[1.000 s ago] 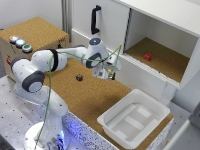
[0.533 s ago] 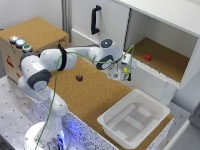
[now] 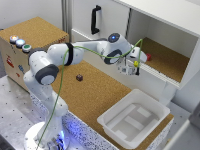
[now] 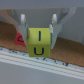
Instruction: Place the yellow object inside the right cabinet
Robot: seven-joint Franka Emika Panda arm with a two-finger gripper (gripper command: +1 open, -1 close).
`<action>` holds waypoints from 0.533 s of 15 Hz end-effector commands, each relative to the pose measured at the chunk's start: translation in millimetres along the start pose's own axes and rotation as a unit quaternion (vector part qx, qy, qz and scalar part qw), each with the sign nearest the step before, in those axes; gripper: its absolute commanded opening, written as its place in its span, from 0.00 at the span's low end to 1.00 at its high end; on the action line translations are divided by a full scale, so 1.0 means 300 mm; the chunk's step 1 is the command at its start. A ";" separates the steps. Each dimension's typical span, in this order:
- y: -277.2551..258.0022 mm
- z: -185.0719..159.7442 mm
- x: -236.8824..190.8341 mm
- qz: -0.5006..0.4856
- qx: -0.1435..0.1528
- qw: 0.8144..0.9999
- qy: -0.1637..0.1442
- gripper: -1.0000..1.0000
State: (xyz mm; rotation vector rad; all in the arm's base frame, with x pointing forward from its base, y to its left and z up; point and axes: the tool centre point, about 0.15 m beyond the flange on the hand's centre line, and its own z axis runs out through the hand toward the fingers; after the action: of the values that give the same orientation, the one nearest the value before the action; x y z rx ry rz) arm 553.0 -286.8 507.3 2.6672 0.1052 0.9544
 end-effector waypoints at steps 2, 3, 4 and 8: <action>0.199 0.305 0.174 -0.018 0.099 0.995 -0.005 0.00; 0.215 0.324 0.189 -0.024 0.107 0.994 -0.002 0.00; 0.231 0.339 0.206 -0.032 0.116 0.993 0.003 0.00; 0.250 0.415 0.235 -0.057 0.141 0.988 0.006 0.00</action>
State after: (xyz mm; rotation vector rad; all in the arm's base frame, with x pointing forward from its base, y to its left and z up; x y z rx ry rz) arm 628.8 -330.8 489.6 2.6732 0.1896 0.9583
